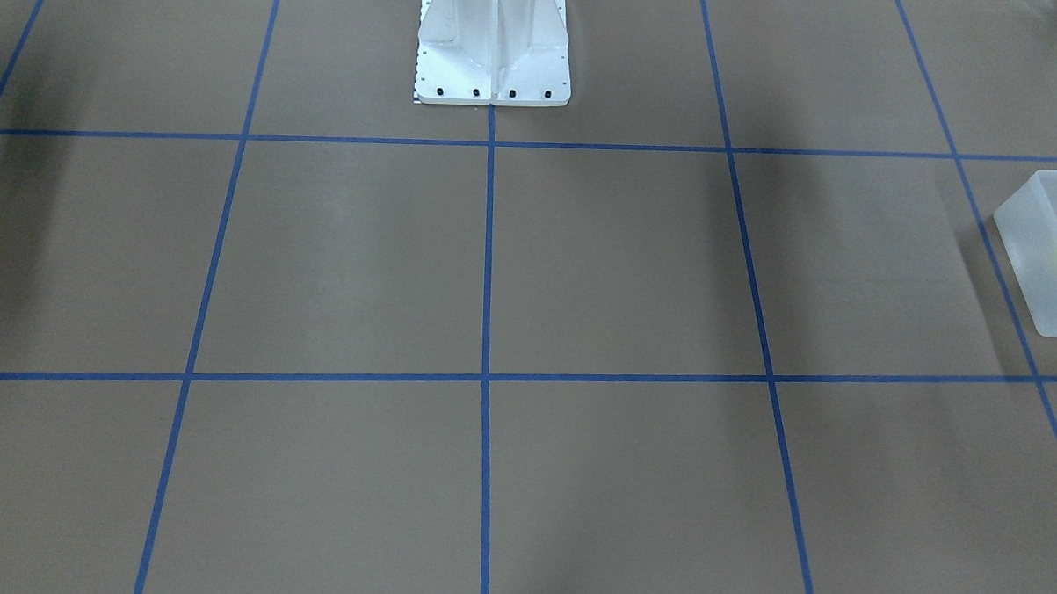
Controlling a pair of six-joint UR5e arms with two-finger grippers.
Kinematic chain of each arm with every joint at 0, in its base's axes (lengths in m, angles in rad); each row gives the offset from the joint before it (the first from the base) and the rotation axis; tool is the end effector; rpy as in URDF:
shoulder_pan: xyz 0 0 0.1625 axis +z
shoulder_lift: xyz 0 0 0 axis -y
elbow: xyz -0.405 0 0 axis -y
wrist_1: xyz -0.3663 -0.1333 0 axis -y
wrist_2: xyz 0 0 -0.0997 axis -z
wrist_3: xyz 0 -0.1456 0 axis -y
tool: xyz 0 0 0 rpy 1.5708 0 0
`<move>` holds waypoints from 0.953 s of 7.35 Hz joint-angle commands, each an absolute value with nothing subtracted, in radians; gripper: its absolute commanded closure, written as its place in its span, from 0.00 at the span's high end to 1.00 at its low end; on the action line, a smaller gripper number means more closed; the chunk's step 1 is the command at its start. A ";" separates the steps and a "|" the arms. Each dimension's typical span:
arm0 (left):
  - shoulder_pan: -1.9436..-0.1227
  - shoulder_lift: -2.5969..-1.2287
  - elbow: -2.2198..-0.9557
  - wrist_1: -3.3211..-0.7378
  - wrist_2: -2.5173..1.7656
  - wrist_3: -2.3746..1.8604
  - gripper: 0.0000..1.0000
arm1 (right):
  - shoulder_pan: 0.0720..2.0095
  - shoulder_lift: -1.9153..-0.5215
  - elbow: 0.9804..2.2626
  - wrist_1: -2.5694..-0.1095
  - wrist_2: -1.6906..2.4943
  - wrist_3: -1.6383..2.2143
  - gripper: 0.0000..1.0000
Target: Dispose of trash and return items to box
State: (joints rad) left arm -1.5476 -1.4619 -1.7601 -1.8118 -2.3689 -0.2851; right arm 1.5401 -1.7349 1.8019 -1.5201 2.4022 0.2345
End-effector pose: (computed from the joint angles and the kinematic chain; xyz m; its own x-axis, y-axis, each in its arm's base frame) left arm -0.0187 -0.4484 0.6006 0.6709 -0.0342 -0.7408 0.1737 0.9784 0.1121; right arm 0.0131 -0.4104 0.6233 0.6596 0.1262 0.7410 -0.1262 0.9904 -0.0563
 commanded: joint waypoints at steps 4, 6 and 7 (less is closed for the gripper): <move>-1.548 -1.459 -1.752 -1.810 -2.347 -0.287 0.99 | 1.542 -1.741 1.786 -1.520 2.402 0.233 1.00; -1.549 -1.459 -1.753 -1.812 -2.347 -0.287 0.99 | 1.542 -1.741 1.780 -1.520 2.399 0.227 1.00; -1.551 -1.457 -1.755 -1.812 -2.347 -0.287 0.99 | 1.542 -1.743 1.773 -1.520 2.401 0.229 1.00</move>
State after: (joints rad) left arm -1.5495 -1.4584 -1.7540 -1.8114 -2.3475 -0.2868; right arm 1.5416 -1.7412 1.7816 -1.5198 2.4006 0.2293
